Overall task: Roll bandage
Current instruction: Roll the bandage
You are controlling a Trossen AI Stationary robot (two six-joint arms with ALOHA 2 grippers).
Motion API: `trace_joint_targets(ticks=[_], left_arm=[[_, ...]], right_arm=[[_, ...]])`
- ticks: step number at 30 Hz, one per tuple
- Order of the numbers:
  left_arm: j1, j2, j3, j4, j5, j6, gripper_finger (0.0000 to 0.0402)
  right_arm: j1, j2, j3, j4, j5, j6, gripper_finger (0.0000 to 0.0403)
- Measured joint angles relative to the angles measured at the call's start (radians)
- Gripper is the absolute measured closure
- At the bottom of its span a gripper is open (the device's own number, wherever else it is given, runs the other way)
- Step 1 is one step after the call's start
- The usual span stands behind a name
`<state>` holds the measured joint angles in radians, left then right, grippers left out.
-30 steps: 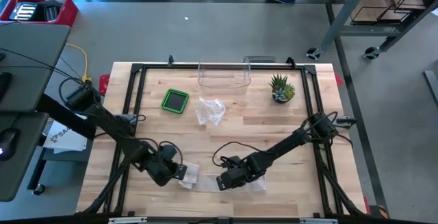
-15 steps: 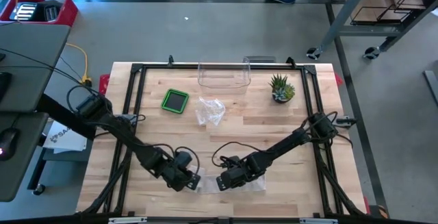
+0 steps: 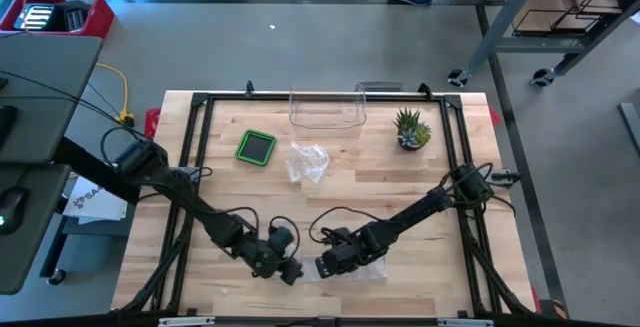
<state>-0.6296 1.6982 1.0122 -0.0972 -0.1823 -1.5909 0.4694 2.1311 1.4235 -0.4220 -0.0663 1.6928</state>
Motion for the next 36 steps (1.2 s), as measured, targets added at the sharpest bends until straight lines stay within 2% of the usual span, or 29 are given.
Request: trace_joint_targets(ticks=[3, 5, 7, 9, 11, 14, 17, 19, 22, 25, 28, 32, 36], left_arm=[[0.025, 0.041, -0.004, 0.018, 0.000, 0.001, 0.0230], [0.039, 0.047, -0.004, 0.087, 0.015, 0.007, 0.0229], [0.045, 0.023, -0.002, 0.165, 0.016, 0.044, 0.0229], [0.043, -0.026, -0.001, 0.164, -0.005, 0.086, 0.0229], [0.028, -0.097, -0.001, 0.066, -0.064, 0.090, 0.0229], [-0.017, -0.225, -0.001, -0.208, -0.176, 0.047, 0.0229], [-0.103, -0.323, -0.009, -0.480, -0.264, -0.100, 0.0229], [-0.170, -0.359, -0.051, -0.554, -0.282, -0.240, 0.0229], [-0.254, -0.369, -0.165, -0.478, -0.280, -0.446, 0.0229], [-0.295, -0.368, -0.294, -0.310, -0.281, -0.575, 0.0229], [-0.309, -0.367, -0.397, -0.232, -0.278, -0.672, 0.0229], [-0.277, -0.360, -0.458, -0.116, -0.255, -0.645, 0.0229], [-0.218, -0.304, -0.462, -0.080, -0.135, -0.548, 0.0229]], right_arm=[[0.000, 0.000, 0.000, 0.003, 0.015, 0.000, 0.0403], [0.000, 0.001, 0.000, 0.003, 0.020, -0.010, 0.0403], [0.000, 0.001, 0.000, 0.003, 0.016, -0.029, 0.0403], [-0.001, 0.001, 0.000, 0.003, 0.011, -0.036, 0.0403], [-0.001, 0.001, 0.000, 0.010, 0.004, -0.038, 0.0403], [0.000, 0.001, -0.002, 0.030, -0.014, -0.052, 0.0403], [0.005, 0.002, -0.002, 0.042, -0.017, -0.053, 0.0403], [0.007, 0.003, -0.002, 0.045, -0.024, -0.053, 0.0403], [0.008, 0.003, -0.002, 0.050, -0.027, -0.061, 0.0403], [0.008, 0.003, -0.002, 0.064, -0.037, -0.079, 0.0403], [0.008, 0.003, -0.002, 0.066, -0.041, -0.089, 0.0403], [0.001, 0.003, -0.002, 0.066, -0.049, -0.105, 0.0403], [-0.011, 0.003, -0.002, 0.066, -0.049, -0.105, 0.0403]])
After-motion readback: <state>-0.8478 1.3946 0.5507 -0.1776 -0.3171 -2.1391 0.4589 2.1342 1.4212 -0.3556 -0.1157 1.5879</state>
